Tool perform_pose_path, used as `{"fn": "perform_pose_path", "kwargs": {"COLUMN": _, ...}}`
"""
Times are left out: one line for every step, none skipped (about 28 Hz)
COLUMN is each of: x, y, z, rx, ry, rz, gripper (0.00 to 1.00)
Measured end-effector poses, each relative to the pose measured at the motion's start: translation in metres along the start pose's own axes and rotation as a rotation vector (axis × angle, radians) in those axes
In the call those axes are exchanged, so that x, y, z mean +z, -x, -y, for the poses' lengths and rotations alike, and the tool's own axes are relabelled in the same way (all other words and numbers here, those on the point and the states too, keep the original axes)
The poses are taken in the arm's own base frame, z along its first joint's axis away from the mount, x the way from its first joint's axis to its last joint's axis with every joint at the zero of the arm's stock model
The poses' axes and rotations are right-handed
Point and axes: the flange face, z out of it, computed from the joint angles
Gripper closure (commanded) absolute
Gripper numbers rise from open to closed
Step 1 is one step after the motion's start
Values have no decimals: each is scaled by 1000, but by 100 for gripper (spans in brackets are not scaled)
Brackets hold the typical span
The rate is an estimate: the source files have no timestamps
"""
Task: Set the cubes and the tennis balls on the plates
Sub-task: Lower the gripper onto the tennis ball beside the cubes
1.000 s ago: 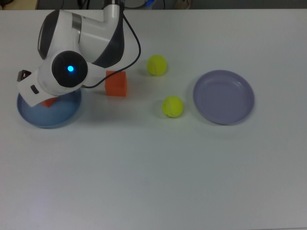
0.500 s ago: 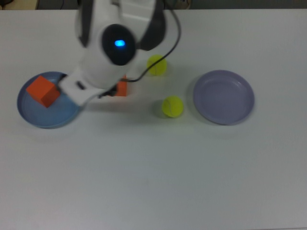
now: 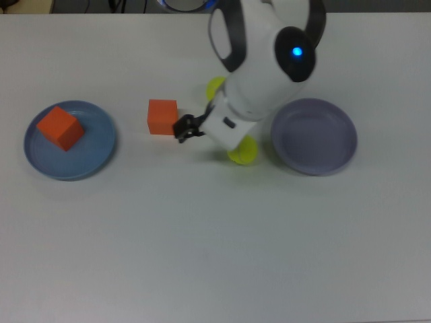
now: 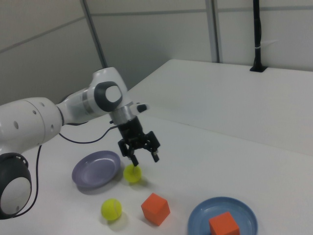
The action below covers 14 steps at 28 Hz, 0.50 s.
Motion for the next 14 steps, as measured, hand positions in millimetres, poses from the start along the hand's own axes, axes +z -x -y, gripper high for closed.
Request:
{"fn": "perform_pose_path", "kwargs": {"x": -1, "y": -1, "z": 8, "rx": -12, "ry": 1, "rz": -2, "gripper": 0}}
{"fn": "perform_pose_path", "kwargs": {"x": -3, "y": -1, "z": 17, "rx": -25, "ry": 2, "rz": -4, "gripper": 0}}
{"fn": "perform_pose_path", "kwargs": {"x": -4, "y": -1, "z": 25, "rx": -36, "ry": 4, "rz": -6, "gripper": 0}}
{"fn": "perform_pose_path", "kwargs": {"x": -6, "y": -2, "z": 34, "rx": -49, "ry": 6, "rz": -8, "gripper": 0}}
{"fn": "perform_pose_path", "kwargs": {"x": -8, "y": -2, "z": 45, "rx": -64, "ry": 9, "rz": -10, "gripper": 0}}
{"fn": "perform_pose_path", "kwargs": {"x": -9, "y": -2, "z": 52, "rx": -74, "ry": 11, "rz": -12, "gripper": 0}}
{"fn": "perform_pose_path", "kwargs": {"x": -10, "y": -2, "z": 59, "rx": -84, "ry": 13, "rz": -13, "gripper": 0}}
{"fn": "perform_pose_path", "kwargs": {"x": -10, "y": -3, "z": 66, "rx": -92, "ry": 15, "rz": -12, "gripper": 0}}
{"fn": "perform_pose_path", "kwargs": {"x": -9, "y": -3, "z": 71, "rx": -100, "ry": 18, "rz": -11, "gripper": 0}}
{"fn": "perform_pose_path", "kwargs": {"x": -7, "y": -4, "z": 78, "rx": -109, "ry": 23, "rz": -8, "gripper": 0}}
{"fn": "perform_pose_path", "kwargs": {"x": -4, "y": -4, "z": 81, "rx": -113, "ry": 27, "rz": -6, "gripper": 0}}
{"fn": "perform_pose_path", "kwargs": {"x": -2, "y": -6, "z": 85, "rx": -117, "ry": 34, "rz": -8, "gripper": 0}}
{"fn": "perform_pose_path", "kwargs": {"x": 1, "y": -8, "z": 88, "rx": -117, "ry": 41, "rz": -11, "gripper": 0}}
{"fn": "perform_pose_path", "kwargs": {"x": 5, "y": -10, "z": 91, "rx": -117, "ry": 48, "rz": -17, "gripper": 0}}
